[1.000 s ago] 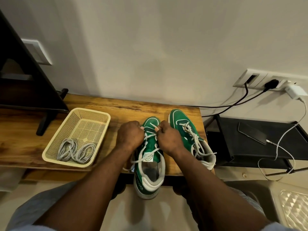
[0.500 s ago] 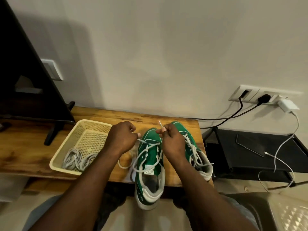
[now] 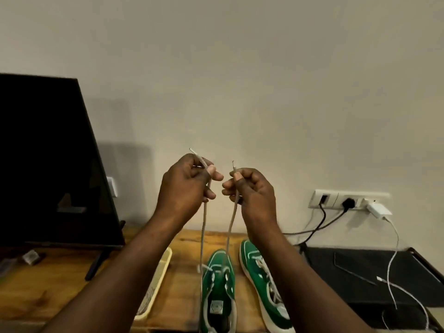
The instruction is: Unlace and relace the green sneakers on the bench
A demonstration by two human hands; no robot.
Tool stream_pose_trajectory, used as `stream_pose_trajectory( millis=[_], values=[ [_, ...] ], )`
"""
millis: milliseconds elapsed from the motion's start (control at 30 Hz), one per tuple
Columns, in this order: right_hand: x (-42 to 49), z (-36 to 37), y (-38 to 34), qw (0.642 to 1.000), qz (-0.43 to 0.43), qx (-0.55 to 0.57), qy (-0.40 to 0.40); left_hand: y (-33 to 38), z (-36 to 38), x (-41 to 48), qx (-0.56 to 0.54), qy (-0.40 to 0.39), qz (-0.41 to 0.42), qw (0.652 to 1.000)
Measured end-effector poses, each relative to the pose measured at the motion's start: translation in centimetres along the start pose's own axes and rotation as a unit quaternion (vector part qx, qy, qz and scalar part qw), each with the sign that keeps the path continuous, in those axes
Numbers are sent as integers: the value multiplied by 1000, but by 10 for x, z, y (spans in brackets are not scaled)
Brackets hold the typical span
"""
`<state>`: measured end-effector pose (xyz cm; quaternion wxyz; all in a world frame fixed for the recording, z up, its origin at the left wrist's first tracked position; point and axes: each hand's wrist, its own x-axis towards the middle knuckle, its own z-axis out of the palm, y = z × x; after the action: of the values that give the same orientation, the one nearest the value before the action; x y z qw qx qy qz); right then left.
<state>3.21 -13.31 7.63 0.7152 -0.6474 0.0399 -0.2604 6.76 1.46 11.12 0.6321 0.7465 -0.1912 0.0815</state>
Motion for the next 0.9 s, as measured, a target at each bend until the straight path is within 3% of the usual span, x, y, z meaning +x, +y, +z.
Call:
stream_pose_trajectory(
  millis=[267,467,900],
  values=[
    [20,8,-81,995,-96,-22,5,74,-6,28,53,30,75,995],
    [29,7,-90,991,-120,-49,45,86,3,39,101,41,96,989],
    [48,11,-106,995,-64,18,73,97,29,50,13,19,35,999]
  ],
)
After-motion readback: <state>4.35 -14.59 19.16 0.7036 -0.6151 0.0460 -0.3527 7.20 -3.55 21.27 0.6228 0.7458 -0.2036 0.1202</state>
